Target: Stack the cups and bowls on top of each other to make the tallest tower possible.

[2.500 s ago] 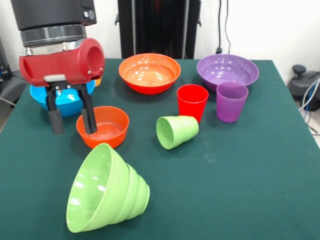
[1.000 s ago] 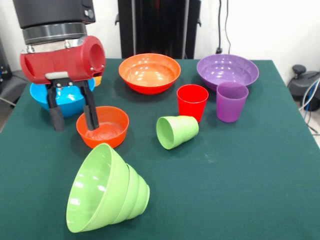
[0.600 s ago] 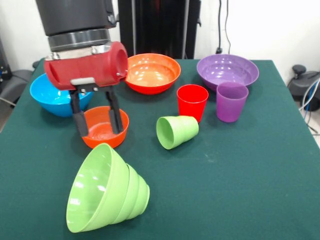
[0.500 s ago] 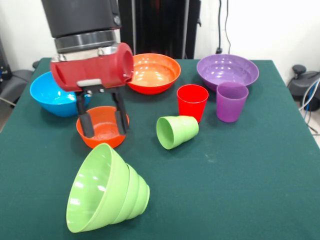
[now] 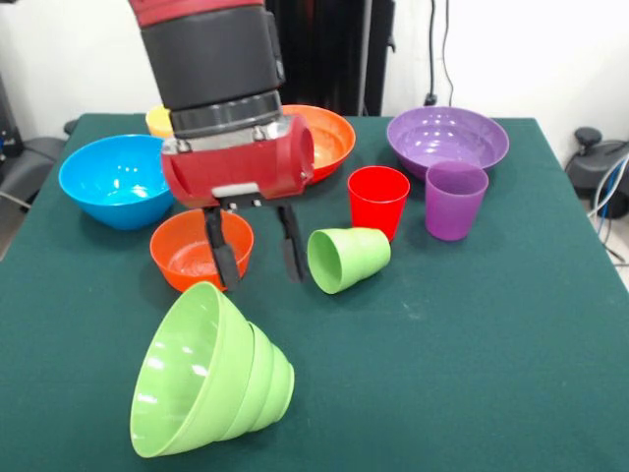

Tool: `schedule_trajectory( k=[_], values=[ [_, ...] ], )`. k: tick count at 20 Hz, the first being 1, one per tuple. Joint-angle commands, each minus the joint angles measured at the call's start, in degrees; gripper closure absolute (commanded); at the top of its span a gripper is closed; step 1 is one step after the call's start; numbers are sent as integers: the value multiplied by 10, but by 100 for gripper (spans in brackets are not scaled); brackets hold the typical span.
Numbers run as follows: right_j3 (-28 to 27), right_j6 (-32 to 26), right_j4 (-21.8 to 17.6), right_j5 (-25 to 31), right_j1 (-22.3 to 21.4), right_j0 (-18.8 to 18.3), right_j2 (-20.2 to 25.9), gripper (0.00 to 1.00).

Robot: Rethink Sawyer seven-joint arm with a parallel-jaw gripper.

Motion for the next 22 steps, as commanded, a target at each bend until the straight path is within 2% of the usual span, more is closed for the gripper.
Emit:
schedule_trajectory(
  k=[1,13,22],
  values=[
    [2,-116,-61,11,53,13,-14,0],
    [-8,-158,-51,49,60,-21,13,0],
    [25,-143,-53,43,41,-41,15,0]
  ],
)
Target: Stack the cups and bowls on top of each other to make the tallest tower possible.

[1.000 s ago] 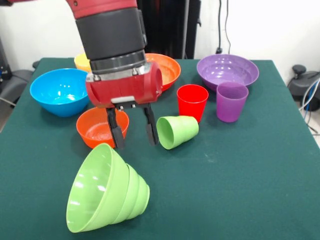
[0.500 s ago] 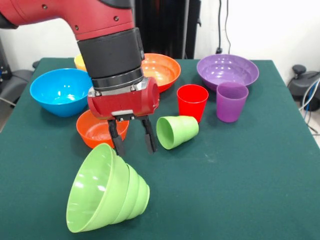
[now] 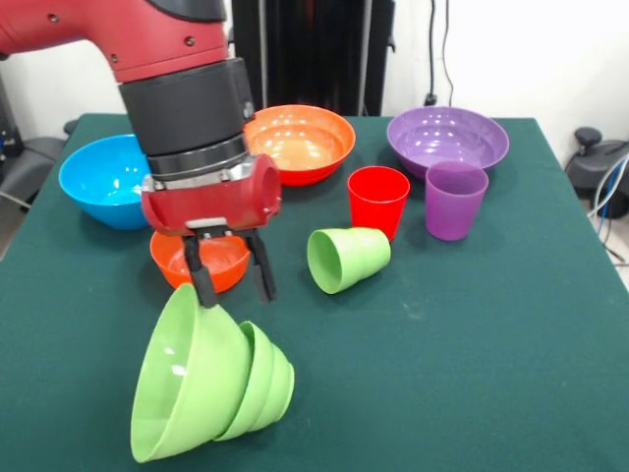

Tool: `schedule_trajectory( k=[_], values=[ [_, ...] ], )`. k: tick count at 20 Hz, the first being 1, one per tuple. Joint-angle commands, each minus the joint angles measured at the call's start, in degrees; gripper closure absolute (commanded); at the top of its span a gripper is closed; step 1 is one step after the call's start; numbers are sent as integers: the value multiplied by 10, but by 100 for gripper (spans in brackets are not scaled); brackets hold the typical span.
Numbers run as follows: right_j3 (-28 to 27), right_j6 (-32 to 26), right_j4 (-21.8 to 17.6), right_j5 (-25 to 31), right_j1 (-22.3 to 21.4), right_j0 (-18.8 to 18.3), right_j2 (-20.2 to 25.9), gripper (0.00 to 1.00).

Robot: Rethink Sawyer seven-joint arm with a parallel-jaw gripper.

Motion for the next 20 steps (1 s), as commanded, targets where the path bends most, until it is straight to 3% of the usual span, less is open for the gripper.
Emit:
schedule_trajectory(
  k=[1,20],
  values=[
    [25,-142,-33,44,-6,-7,10,0],
    [54,-117,-39,17,-23,-20,10,0]
  ],
)
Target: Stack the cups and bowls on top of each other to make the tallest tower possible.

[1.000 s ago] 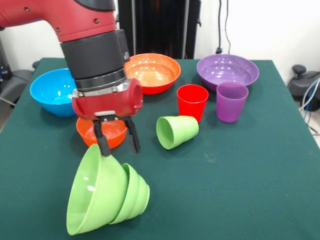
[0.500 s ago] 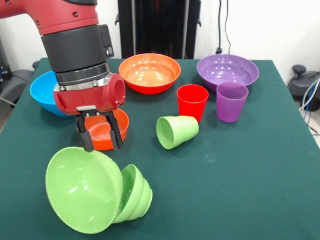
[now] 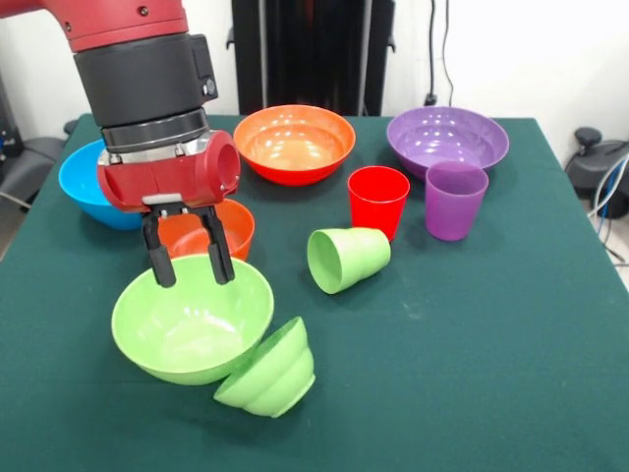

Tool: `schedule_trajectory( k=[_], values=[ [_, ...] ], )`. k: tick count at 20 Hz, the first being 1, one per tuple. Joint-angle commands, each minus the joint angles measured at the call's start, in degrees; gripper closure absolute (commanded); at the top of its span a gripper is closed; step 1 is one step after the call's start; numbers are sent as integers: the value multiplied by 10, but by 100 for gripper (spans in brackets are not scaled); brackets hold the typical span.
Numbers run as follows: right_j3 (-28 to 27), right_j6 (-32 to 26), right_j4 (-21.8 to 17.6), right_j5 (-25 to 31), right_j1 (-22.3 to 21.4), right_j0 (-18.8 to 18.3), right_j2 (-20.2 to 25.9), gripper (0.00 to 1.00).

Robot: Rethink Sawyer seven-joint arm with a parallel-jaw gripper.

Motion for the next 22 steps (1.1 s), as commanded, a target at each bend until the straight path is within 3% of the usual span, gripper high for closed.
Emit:
schedule_trajectory(
  k=[1,13,22],
  values=[
    [38,-116,-35,16,2,4,8,0],
    [53,-101,-48,-12,-1,2,8,0],
    [73,-45,-77,-63,-27,32,-22,0]
  ],
)
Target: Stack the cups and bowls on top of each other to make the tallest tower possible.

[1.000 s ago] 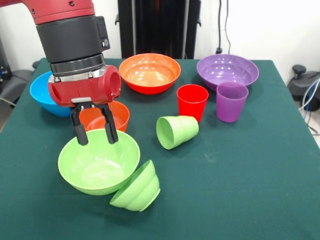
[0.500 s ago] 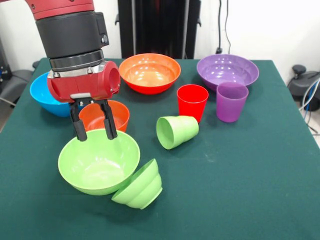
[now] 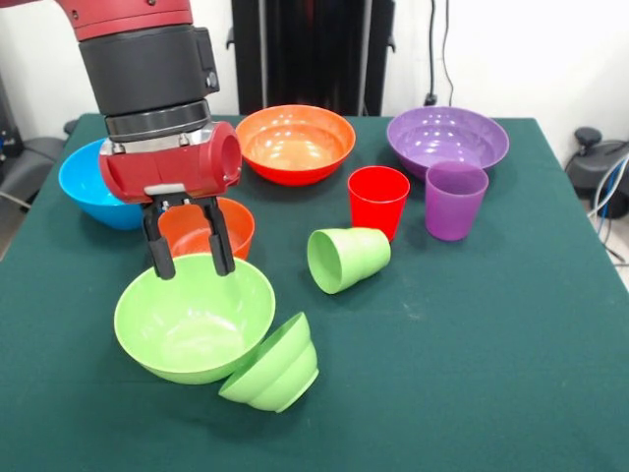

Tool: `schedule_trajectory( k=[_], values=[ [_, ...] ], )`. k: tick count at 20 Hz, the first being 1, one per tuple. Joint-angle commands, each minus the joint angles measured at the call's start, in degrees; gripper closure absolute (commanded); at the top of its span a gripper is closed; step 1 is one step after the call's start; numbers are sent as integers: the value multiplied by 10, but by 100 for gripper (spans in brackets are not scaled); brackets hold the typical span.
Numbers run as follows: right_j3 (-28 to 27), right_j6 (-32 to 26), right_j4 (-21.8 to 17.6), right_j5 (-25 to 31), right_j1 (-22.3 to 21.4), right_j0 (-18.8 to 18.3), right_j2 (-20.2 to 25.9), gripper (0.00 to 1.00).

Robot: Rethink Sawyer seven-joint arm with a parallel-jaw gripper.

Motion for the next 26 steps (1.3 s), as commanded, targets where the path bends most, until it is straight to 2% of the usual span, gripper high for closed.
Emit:
schedule_trajectory(
  k=[1,6,16,21,26],
  values=[
    [54,-39,-65,-48,-17,40,-27,0],
    [59,12,-81,-83,-29,80,-60,0],
    [36,93,-58,-132,-30,174,-136,0],
    [23,92,-45,-153,-17,203,-163,0],
    [22,58,-42,-168,-1,195,-161,0]
  ],
)
